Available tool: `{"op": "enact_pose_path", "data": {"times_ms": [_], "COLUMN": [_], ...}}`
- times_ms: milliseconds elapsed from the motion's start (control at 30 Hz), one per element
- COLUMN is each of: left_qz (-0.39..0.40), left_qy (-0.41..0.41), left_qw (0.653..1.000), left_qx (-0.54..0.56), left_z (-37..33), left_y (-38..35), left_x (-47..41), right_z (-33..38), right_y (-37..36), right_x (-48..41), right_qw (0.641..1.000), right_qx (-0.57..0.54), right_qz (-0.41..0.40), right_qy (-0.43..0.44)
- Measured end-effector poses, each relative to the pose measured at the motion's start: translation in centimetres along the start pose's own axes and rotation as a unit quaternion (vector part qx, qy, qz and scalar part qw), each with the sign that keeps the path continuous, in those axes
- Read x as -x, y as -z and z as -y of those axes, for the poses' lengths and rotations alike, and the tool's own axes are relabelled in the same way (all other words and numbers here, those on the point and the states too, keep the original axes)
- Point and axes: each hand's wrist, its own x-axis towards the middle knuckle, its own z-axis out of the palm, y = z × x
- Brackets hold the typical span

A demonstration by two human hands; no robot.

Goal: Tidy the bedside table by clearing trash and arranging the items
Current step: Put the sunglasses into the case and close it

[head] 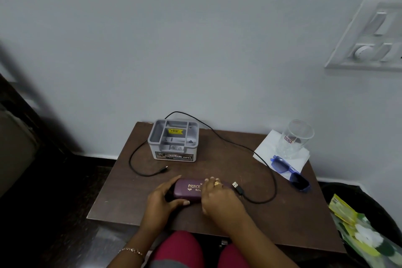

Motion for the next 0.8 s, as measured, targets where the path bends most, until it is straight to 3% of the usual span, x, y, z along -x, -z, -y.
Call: {"op": "enact_pose_path", "data": {"times_ms": [100,267,333,467,600,667,800], "left_qz": [0.012,0.014,0.022,0.008,0.032,0.046,0.060], "left_qy": [0.000,-0.006,-0.018,-0.029,-0.013,-0.011,0.008], "left_qw": [1.000,1.000,0.999,1.000,0.998,0.997,0.997], "left_qx": [0.003,0.018,0.020,0.001,-0.048,-0.055,-0.054], "left_z": [-0.2,-0.9,-1.1,-1.3,-1.8,-2.0,-2.1], "left_y": [0.1,0.3,0.3,0.2,0.3,0.5,0.7], "left_x": [0.1,0.8,1.0,1.1,0.9,0.8,0.6], "right_z": [-1.9,-2.4,-2.4,-2.2,-0.3,0.5,1.5], "right_y": [0.9,1.0,1.0,0.6,-0.4,-1.0,-2.2], "right_x": [1.2,1.9,1.2,0.3,1.5,1.7,1.4], "right_qw": [0.991,0.965,0.939,0.851,0.819,0.824,0.883], "right_qx": [-0.119,-0.209,-0.267,-0.401,-0.462,-0.463,-0.360], "right_qz": [-0.047,-0.052,-0.069,-0.110,-0.101,-0.061,-0.008], "right_qy": [-0.033,-0.148,-0.204,-0.321,-0.325,-0.320,-0.300]}}
